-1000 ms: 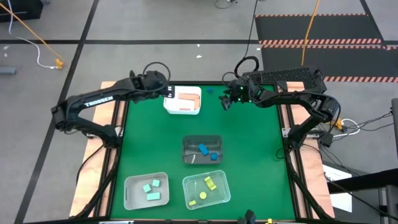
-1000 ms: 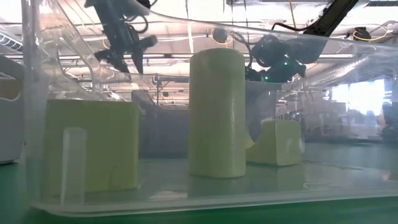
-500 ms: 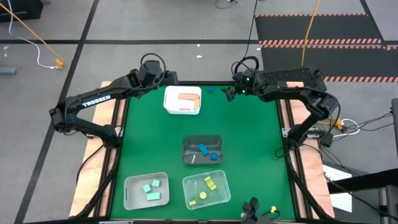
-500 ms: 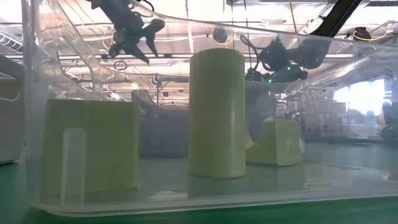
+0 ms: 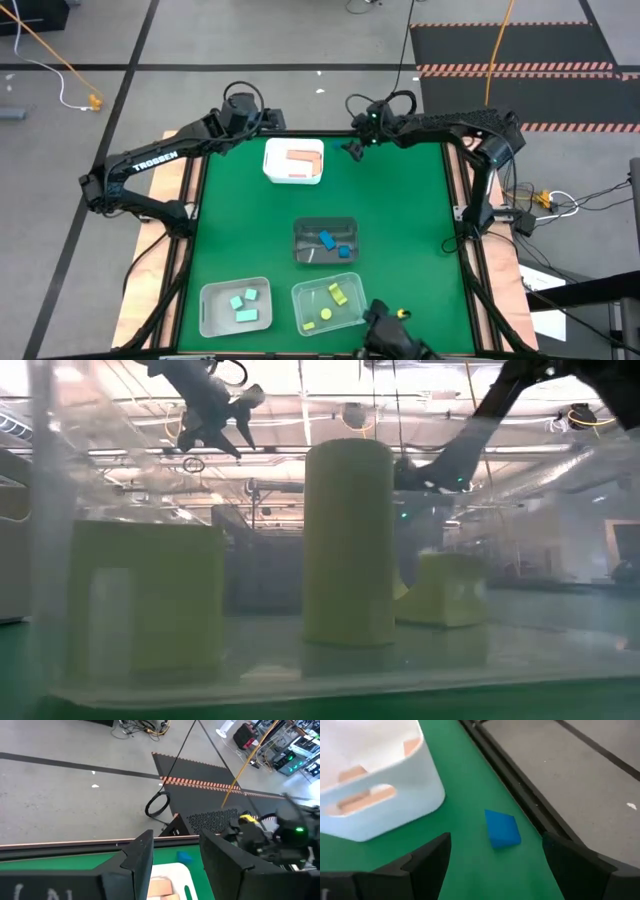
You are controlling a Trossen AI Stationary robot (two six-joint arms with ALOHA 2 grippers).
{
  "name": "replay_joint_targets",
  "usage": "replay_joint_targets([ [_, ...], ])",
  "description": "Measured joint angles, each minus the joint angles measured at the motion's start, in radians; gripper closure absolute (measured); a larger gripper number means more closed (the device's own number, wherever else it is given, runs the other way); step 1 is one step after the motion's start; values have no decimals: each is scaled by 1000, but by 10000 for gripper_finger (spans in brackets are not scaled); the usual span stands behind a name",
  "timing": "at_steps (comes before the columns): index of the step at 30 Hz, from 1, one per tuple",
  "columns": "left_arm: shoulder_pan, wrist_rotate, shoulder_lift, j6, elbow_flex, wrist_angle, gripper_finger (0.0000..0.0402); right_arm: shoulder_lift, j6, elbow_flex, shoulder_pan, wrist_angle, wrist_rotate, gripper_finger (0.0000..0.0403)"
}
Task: Sort & place blocks by color
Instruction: Put the blue block into the black bin
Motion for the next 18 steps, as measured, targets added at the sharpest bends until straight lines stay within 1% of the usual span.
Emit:
replay_joint_targets([
  [6,-3,0,0,-1,0,-1,243,84,-80,110,2,-87,0,98],
  [10,-3,1,0,2,0,-2,243,111,-120,132,8,-103,3,99],
  [18,-1,1,0,25,0,-1,243,110,-146,140,21,-117,8,99],
])
